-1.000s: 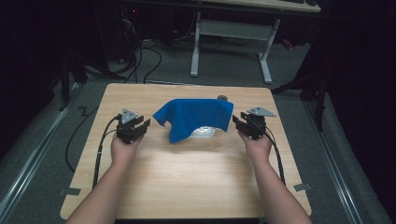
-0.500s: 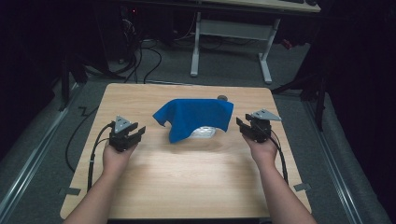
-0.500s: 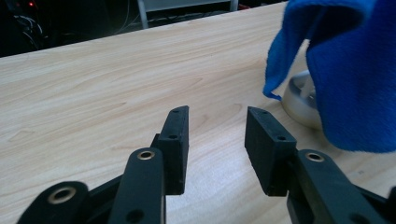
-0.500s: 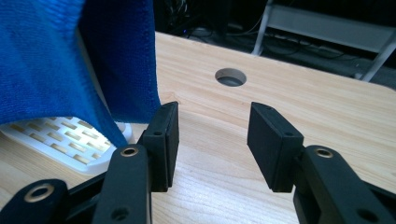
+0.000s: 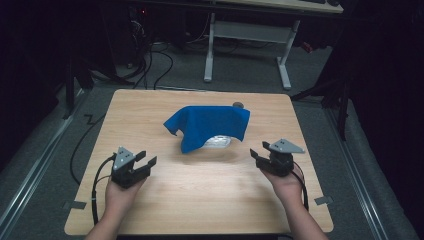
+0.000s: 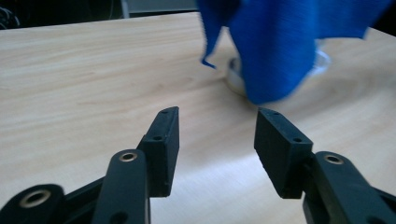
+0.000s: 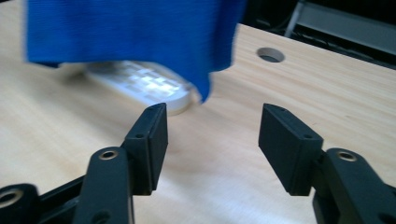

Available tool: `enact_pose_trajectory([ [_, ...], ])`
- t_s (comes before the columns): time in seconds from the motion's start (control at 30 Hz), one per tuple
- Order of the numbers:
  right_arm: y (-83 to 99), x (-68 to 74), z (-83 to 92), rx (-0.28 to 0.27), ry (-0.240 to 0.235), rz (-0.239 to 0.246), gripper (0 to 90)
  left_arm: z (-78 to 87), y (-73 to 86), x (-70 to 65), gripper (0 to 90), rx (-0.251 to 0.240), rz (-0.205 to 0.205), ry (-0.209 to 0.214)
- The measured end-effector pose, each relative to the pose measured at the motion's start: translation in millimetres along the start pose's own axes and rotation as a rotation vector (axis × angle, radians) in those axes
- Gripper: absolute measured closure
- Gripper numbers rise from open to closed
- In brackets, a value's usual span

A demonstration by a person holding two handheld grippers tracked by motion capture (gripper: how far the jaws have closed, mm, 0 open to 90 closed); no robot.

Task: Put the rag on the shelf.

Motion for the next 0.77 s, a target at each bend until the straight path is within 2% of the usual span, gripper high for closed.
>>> enact_pose_trajectory([
  [0.07, 7.8, 10.4, 9.7, -0.006, -0.026, -0.002, 41.8, 5.5, 5.7, -15.3, 49.0, -0.008, -0.008, 0.021],
  [0.1, 12.1, 16.2, 13.0, -0.002, -0.034, 0.000, 41.1, 7.2, 8.9, -25.2, 48.6, -0.004, -0.014, 0.040],
  [0.2, 23.7, 36.5, 22.4, 0.005, -0.061, 0.007, 39.9, 7.4, 17.6, -46.0, 46.8, 0.014, -0.034, 0.061],
  [0.3, 31.2, 52.7, 29.5, -0.004, -0.079, -0.016, 38.1, 0.5, 36.4, -66.3, 46.5, 0.054, -0.040, 0.098],
  [0.33, 37.1, 59.0, 32.8, -0.016, -0.059, -0.031, 39.7, -2.9, 40.9, -70.7, 46.7, 0.070, -0.038, 0.120],
  [0.37, 42.4, 62.9, 34.2, -0.019, -0.050, -0.038, 40.5, -8.2, 45.6, -77.2, 46.7, 0.096, -0.050, 0.156],
  [0.4, 49.5, 69.8, 33.9, 0.001, -0.077, -0.034, 39.3, -11.4, 47.0, -80.9, 46.7, 0.108, -0.076, 0.168],
  [0.43, 51.6, 75.1, 32.3, 0.035, -0.113, -0.007, 37.5, -14.1, 47.3, -82.8, 46.6, 0.107, -0.093, 0.165],
  [0.47, 53.3, 79.2, 31.7, 0.042, -0.122, 0.027, 38.2, -16.7, 47.7, -85.7, 46.6, 0.101, -0.059, 0.172],
  [0.5, 55.5, 81.5, 31.3, 0.031, -0.121, 0.054, 40.1, -18.2, 46.9, -81.0, 46.5, 0.115, -0.083, 0.164],
  [0.57, 58.7, 82.3, 28.2, 0.040, -0.133, 0.049, 39.7, -20.8, 47.0, -78.5, 46.4, 0.122, -0.062, 0.164],
  [0.63, 58.3, 81.7, 24.3, 0.046, -0.146, 0.029, 39.9, -21.6, 47.8, -76.8, 46.3, 0.132, -0.069, 0.155],
  [0.73, 57.1, 81.2, 22.1, 0.037, -0.132, 0.054, 40.0, -21.2, 48.5, -75.0, 46.1, 0.136, -0.064, 0.150],
  [0.77, 57.6, 80.7, 22.1, 0.038, -0.134, 0.048, 40.1, -21.1, 48.5, -74.1, 46.1, 0.132, -0.062, 0.149],
])
Point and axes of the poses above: each handheld gripper's, and its own axes: z roughly backward along the jaws, y roughly out of its underside, x roughly to its left, the point moved 4 cm from there along -z, roughly forward along the jaws, and after that the axes turned 8 degrees about y, right-handed, at the moved point
